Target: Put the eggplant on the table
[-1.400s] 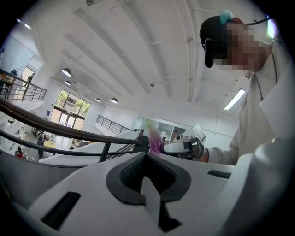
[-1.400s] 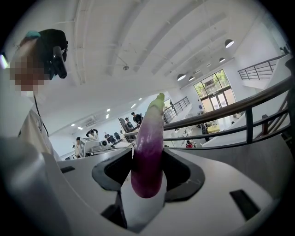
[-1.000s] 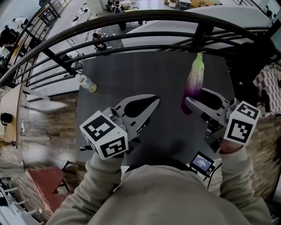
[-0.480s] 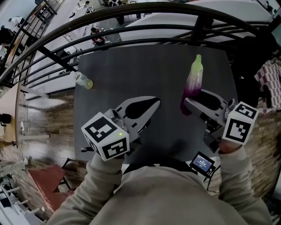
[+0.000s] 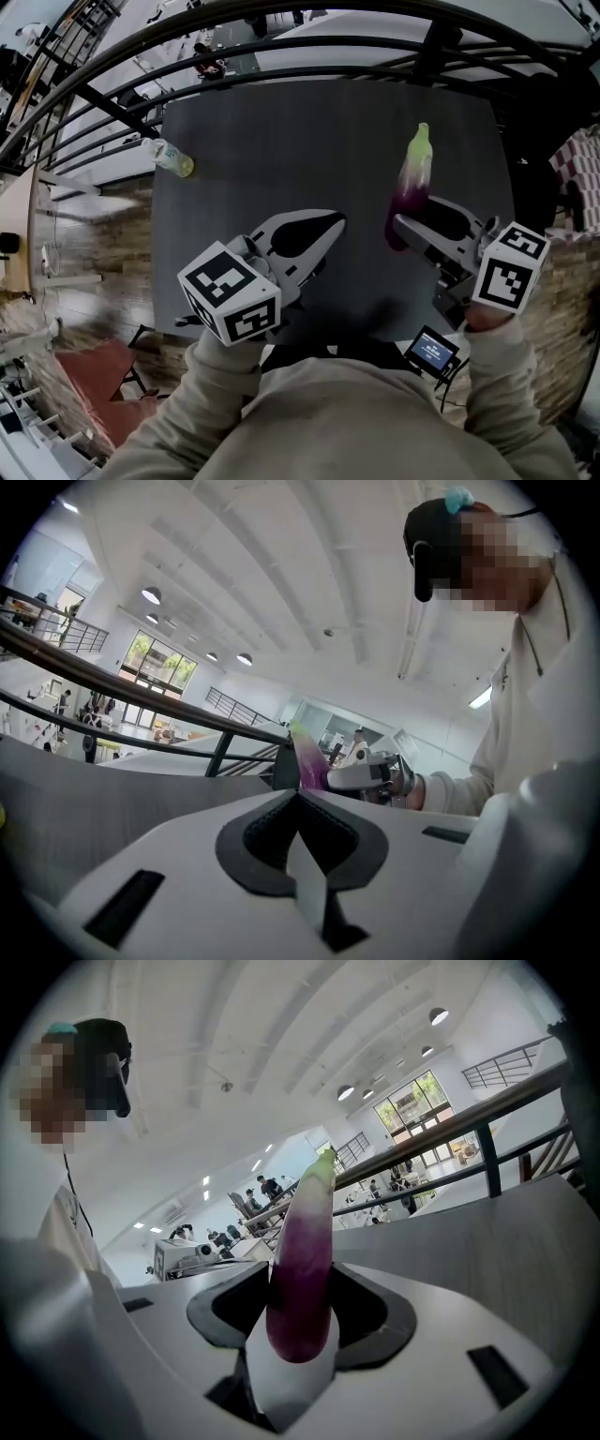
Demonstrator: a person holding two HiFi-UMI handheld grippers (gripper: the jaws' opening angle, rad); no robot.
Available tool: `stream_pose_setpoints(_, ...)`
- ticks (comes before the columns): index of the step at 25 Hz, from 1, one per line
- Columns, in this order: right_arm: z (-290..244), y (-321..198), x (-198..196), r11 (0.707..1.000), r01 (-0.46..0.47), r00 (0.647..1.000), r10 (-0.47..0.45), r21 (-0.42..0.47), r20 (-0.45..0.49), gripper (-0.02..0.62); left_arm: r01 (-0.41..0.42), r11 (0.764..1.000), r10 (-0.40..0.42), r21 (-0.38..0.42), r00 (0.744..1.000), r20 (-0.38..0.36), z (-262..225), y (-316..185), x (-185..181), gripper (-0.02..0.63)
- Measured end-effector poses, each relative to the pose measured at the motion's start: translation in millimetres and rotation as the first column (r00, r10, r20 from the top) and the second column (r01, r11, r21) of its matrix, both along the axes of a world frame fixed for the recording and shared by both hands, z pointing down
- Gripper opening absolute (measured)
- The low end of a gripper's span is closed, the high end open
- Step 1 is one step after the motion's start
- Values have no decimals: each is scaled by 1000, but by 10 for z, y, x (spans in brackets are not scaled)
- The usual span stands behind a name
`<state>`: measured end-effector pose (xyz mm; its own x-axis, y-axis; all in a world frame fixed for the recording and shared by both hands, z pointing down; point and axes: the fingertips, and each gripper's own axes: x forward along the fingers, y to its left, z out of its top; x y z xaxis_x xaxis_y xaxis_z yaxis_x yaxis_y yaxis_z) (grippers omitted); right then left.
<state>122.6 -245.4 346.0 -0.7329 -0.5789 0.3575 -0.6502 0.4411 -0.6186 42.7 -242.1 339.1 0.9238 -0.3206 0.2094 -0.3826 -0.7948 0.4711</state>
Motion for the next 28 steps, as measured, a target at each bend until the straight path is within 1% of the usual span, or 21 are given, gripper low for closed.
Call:
stream_pose_setpoints(4, 133, 3, -28, 1000, 11, 1000, -11, -20, 1, 218, 11, 1000, -11, -25, 1000, 7, 139, 13, -19, 2)
stream_pose_setpoints(9, 351, -36, -40, 998, 20, 1000, -21, -58, -6, 218, 22, 999, -21, -25, 999, 35, 332, -4, -35, 2)
stream_pose_setpoints(13, 559, -11, -76, 994, 33, 999, -35, -106, -12, 218, 36, 997, -33, -69, 999, 39, 535, 37, -64, 2)
stream_pose_setpoints(18, 825, -46, -83, 989, 47, 998, -53, -143, -38, 218, 28, 995, -24, -97, 999, 49, 748, 62, -36, 2)
stream_pose_setpoints(24, 1205, 52, -130, 976, 66, 995, -79, -209, -55, 218, 19, 992, -11, -128, 998, 67, 966, 163, -69, 2)
stream_pose_setpoints(28, 1431, 150, -146, 961, 70, 995, -85, -267, -46, 218, 41, 987, -31, -156, 997, 65, 1106, 189, -140, 2)
